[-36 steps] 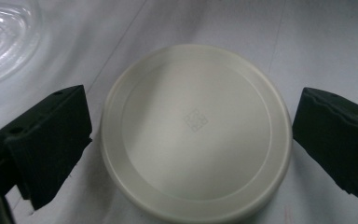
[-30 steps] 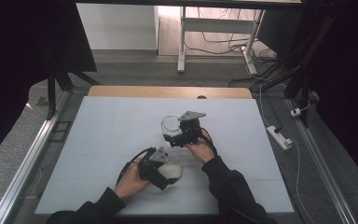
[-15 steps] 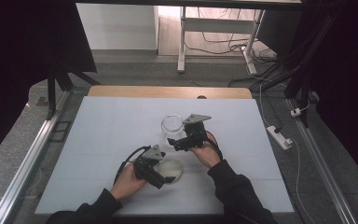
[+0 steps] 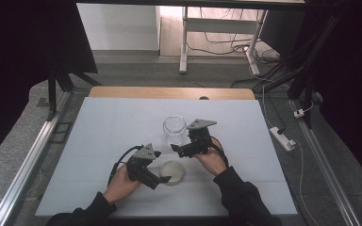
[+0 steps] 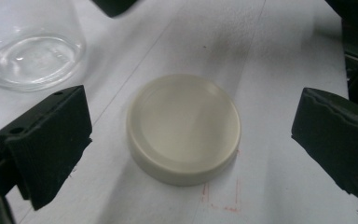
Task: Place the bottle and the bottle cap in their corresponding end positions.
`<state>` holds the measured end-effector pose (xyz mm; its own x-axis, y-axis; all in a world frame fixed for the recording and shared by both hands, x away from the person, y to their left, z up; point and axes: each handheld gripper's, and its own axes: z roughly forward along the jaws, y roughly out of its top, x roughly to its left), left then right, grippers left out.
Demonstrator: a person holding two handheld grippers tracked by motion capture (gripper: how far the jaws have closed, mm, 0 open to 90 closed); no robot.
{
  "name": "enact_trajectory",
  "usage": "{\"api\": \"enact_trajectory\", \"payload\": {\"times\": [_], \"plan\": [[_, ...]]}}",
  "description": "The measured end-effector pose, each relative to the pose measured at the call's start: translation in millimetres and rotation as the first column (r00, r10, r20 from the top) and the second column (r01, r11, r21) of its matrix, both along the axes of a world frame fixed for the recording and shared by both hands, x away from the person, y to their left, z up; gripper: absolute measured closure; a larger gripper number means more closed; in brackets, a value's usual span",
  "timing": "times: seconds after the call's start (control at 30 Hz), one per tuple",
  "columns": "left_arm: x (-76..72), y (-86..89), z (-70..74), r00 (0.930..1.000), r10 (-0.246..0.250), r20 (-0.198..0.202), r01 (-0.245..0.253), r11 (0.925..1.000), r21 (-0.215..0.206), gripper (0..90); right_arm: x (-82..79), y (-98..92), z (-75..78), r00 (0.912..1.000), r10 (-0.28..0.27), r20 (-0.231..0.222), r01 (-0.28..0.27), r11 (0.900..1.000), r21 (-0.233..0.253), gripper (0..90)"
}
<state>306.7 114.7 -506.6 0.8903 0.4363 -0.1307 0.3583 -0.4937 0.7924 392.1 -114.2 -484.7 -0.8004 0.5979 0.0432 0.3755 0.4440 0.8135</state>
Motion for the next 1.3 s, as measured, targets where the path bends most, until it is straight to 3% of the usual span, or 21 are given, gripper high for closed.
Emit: {"api": "enact_trajectory", "payload": {"times": [0.13,0.43,0.67,0.83,1.07,1.3], "plan": [[-0.3,10.5,3.0,0.9998,0.006,-0.019,-0.006,1.0000,-0.003,0.0,-9.0,-1.0,1.2,0.9999,0.015,0.007,-0.015,1.000,-0.012,0.0],[-8.7,33.1,7.3,0.9987,0.034,-0.039,-0.035,0.9988,-0.034,0.0,-27.6,-12.7,8.2,0.9991,0.040,0.012,-0.041,0.999,0.013,0.0],[-19.8,50.9,13.3,0.9974,0.070,-0.019,-0.071,0.9961,-0.052,0.0,-46.5,-27.2,14.1,0.9988,0.045,0.020,-0.046,0.998,0.030,0.0],[-29.8,62.1,17.9,0.9952,0.098,0.007,-0.098,0.9946,-0.036,0.0,-60.7,-41.6,17.3,0.9990,0.035,0.029,-0.037,0.998,0.057,0.0],[-43.0,80.9,17.2,0.9876,0.157,0.005,-0.157,0.9870,-0.037,0.0,-80.9,-61.8,15.3,0.9991,0.017,0.037,-0.019,0.999,0.051,0.0],[-57.1,101.9,17.4,0.9757,0.219,0.006,-0.218,0.9744,-0.054,0.0,-96.8,-87.6,16.6,0.9986,-0.020,0.049,0.017,0.998,0.056,0.0]]}}
